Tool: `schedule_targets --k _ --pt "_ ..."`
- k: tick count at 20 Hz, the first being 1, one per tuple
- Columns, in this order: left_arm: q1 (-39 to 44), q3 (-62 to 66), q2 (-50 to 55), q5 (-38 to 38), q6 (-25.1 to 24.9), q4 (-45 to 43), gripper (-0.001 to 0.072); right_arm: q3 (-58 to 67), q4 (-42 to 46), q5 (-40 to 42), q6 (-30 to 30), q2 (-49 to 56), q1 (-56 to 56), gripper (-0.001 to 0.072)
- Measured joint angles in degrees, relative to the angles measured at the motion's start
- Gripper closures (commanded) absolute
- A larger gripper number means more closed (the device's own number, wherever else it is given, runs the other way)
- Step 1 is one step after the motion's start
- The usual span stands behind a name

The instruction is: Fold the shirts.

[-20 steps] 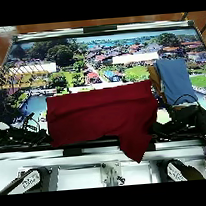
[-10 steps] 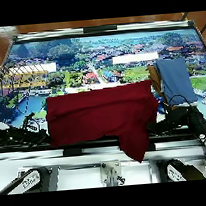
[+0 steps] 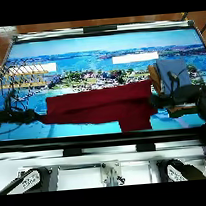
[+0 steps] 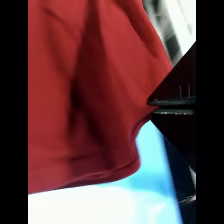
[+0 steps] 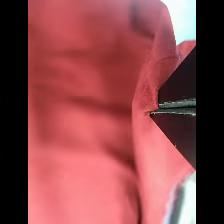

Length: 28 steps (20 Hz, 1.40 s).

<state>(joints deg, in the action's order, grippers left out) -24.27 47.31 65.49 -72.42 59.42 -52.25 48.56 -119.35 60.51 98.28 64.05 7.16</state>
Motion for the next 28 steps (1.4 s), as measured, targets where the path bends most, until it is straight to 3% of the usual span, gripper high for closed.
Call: schedule_targets --k 10,11,12,13,14,17,19,21,28 --pt "4.33 17.0 17.9 4.5 4.55 3.93 0.0675 24.98 -1.57 -5.57 -3.3 24.76 -0.55 0.0633" --pt "5.35 17.49 19.56 5.18 4.76 4.13 0.067 25.73 -1.62 -6.51 -3.61 26.32 -0.87 0.0571" --pt "6.14 17.84 21.0 5.92 5.01 4.33 0.0559 26.29 -1.68 -7.8 -3.85 27.76 -1.33 0.0327" --pt "6.78 18.1 22.36 6.45 5.35 4.44 0.0199 26.67 -1.66 -8.98 -4.07 28.89 -1.73 0.0109" --pt "7.13 18.29 23.37 6.56 5.66 4.44 -0.0013 26.99 -1.62 -9.64 -4.07 29.66 -1.88 0.0097" --pt "7.58 19.61 24.61 5.53 5.97 4.09 -0.0013 28.68 0.9 -8.31 -3.52 30.64 -1.6 0.0024" --pt "7.43 21.24 24.74 3.39 6.19 2.84 0.0 29.79 5.16 -4.39 -3.45 30.8 -0.57 0.0023" --pt "7.17 22.58 24.17 1.86 7.23 1.68 0.0061 30.36 7.61 0.17 -3.15 31.23 0.17 0.0023" --pt "7.78 23.96 18.21 -1.4 8.57 0.44 0.0062 30.91 8.24 6.38 -2.71 34.56 0.74 0.0023"
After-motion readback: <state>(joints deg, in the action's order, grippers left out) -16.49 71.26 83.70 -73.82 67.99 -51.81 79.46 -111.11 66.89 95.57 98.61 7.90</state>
